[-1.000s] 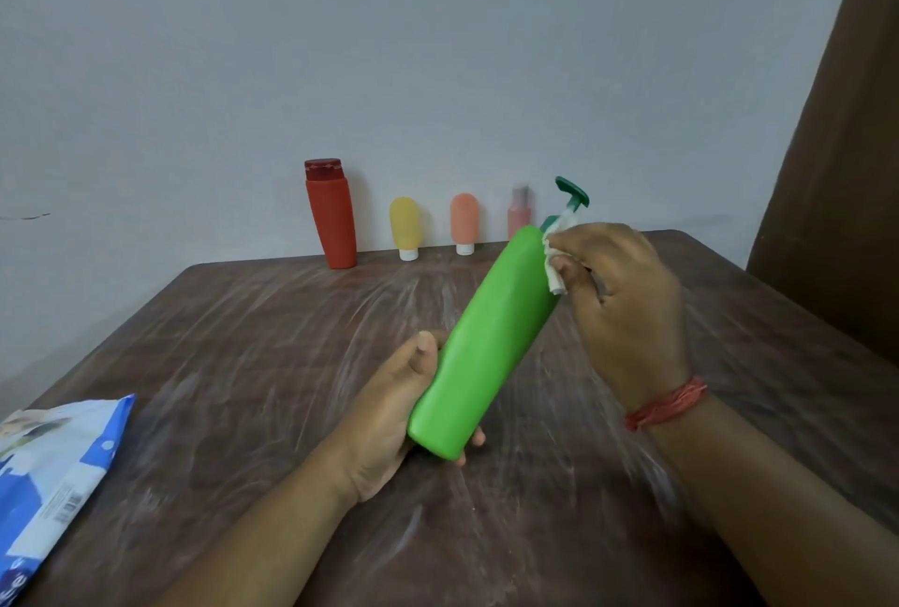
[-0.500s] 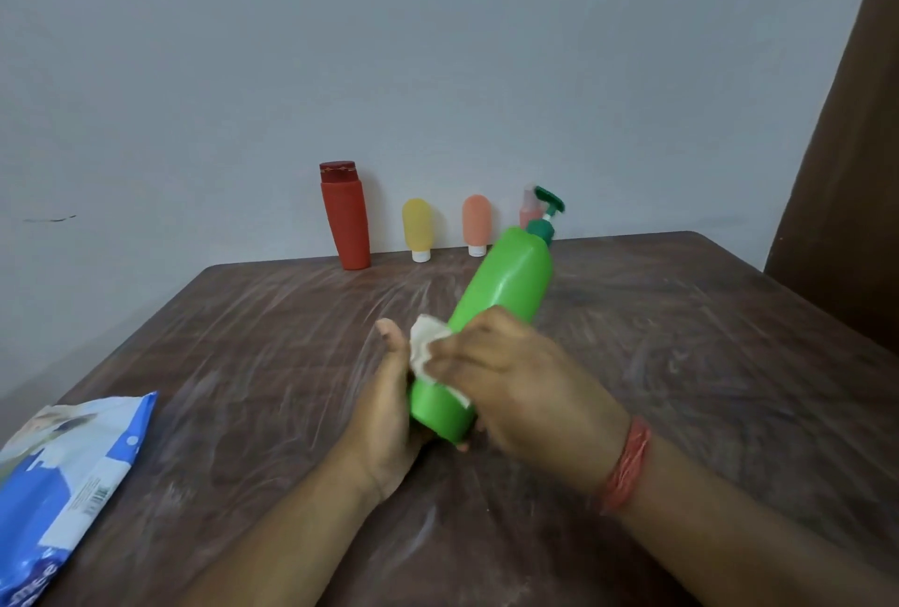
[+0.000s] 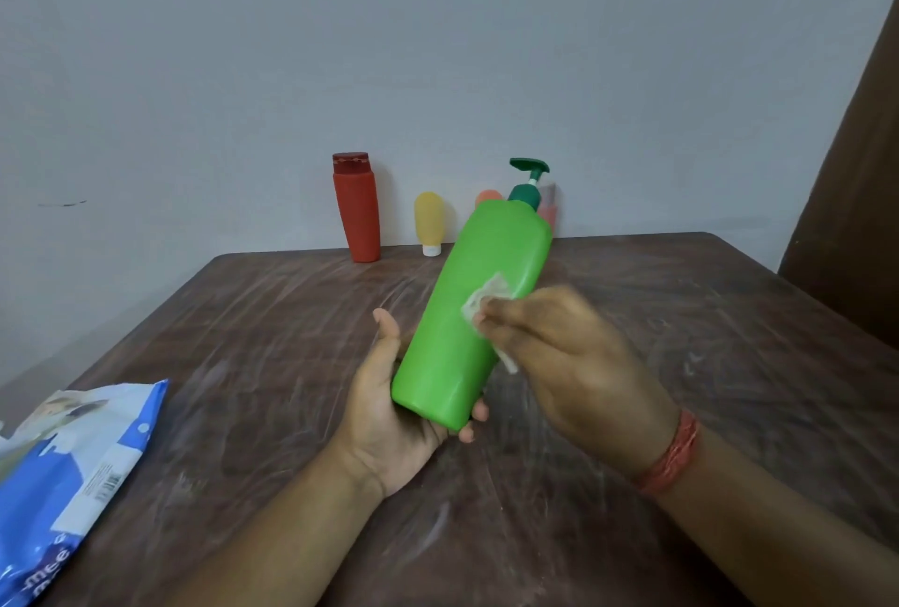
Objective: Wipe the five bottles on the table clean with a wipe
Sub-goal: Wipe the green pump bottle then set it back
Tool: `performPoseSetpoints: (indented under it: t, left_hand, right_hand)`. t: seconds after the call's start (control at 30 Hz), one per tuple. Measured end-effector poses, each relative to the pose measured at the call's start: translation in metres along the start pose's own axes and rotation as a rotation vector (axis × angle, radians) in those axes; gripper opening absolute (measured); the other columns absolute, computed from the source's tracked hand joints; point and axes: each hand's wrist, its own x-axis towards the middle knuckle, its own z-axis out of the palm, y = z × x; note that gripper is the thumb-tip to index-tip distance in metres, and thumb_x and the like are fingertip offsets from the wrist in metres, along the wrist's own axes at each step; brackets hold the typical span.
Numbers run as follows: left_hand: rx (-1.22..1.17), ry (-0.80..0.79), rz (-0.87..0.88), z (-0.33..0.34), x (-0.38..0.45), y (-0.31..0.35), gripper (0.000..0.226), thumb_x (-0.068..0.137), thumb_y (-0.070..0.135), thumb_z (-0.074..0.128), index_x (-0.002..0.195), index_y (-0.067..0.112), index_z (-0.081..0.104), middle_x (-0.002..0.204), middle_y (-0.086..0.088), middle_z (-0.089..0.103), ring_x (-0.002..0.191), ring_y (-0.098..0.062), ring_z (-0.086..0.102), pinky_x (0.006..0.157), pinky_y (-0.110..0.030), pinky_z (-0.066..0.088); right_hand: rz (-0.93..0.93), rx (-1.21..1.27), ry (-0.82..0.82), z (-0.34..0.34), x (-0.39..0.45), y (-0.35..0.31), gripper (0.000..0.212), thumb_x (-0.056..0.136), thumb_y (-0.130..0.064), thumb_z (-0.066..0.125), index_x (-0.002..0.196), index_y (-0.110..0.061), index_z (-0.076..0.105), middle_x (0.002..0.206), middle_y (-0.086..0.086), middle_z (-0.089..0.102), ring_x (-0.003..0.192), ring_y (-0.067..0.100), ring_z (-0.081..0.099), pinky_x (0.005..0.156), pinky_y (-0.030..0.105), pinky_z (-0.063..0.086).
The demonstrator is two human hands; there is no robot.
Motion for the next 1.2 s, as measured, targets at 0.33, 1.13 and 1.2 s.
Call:
performPoseSetpoints:
  t: [0.33,1.13,1.2]
  left_hand:
    - [0.255,-0.124,-0.084,0.009,-0.002,0.001,0.071,0.088,0.074,0.037,0.126,0.023,0.067,0.102,-0.020,0.070,0.065,-0.035,0.069,0.051,-0.034,0.054]
    - [0.285,-0.184,-0.165,0.007,-0.002,0.000,0.071,0.087,0.072,0.052,0.132,0.019,0.064,0.113,-0.026,0.067,0.070,-0.037,0.069,0.053,-0.037,0.055]
    - [0.284,-0.210,-0.195,0.006,-0.002,0.000,0.070,0.091,0.069,0.043,0.134,0.017,0.062,0.122,-0.030,0.063,0.071,-0.037,0.068,0.055,-0.038,0.055]
  right_hand:
    - [0.350,-0.119,0.265,-0.023,0.010,0.046,0.034,0.089,0.013,0.059,0.118,0.000,0.070,0.120,0.013,0.066,0.103,0.033,0.056,0.102,0.014,0.032]
    - [1.065,1.414,0.582,-0.021,0.017,0.044,0.032,0.099,0.002,0.046,0.131,0.006,0.053,0.125,0.021,0.065,0.109,0.026,0.065,0.100,0.040,0.051]
    - [1.036,1.666,0.573,-0.025,0.013,0.048,0.042,0.095,-0.004,0.049,0.136,0.006,0.050,0.126,0.020,0.065,0.109,0.027,0.066,0.098,0.039,0.052]
